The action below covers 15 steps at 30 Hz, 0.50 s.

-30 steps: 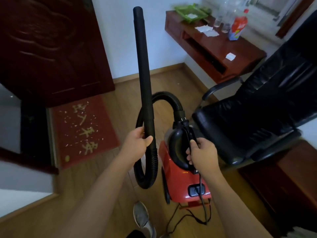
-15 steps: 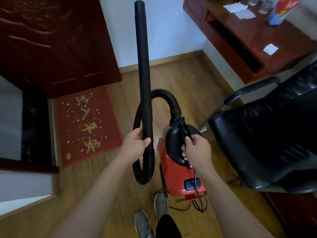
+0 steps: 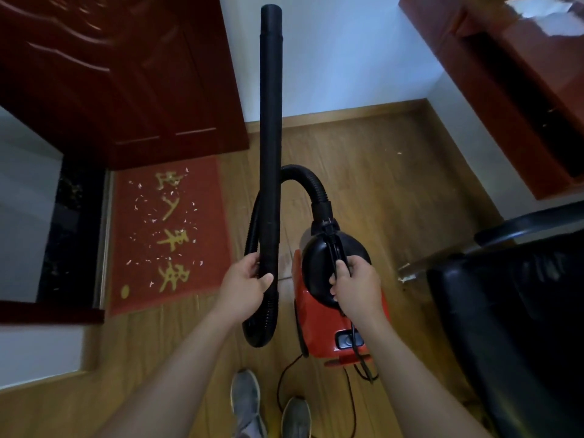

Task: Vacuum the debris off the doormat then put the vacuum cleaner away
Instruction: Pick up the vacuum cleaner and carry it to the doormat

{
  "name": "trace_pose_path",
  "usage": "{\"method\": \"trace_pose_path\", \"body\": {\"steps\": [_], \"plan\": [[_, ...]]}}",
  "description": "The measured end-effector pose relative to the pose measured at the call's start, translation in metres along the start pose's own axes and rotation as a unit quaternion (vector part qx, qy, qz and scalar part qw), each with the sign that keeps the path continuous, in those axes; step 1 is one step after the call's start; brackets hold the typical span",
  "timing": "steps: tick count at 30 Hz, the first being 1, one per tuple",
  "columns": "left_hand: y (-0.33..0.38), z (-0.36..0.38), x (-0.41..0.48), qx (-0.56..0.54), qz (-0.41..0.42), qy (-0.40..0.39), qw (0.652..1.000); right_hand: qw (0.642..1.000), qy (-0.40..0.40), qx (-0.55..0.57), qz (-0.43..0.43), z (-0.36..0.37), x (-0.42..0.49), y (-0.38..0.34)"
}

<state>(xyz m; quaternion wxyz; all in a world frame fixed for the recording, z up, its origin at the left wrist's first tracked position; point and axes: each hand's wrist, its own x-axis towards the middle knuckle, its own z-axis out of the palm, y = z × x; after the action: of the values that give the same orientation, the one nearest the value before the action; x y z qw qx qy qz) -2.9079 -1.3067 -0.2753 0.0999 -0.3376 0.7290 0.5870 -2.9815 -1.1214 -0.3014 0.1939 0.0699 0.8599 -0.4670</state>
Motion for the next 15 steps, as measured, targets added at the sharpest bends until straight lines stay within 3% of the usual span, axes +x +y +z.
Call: {"method": "trace_pose_path", "body": {"steps": [15], "plan": [[-0.052,-0.021,0.188,-0.039,-0.06,0.004,0.997,0.998,-0.036,0.013,0.046,0.127,0.157,0.016]]}}
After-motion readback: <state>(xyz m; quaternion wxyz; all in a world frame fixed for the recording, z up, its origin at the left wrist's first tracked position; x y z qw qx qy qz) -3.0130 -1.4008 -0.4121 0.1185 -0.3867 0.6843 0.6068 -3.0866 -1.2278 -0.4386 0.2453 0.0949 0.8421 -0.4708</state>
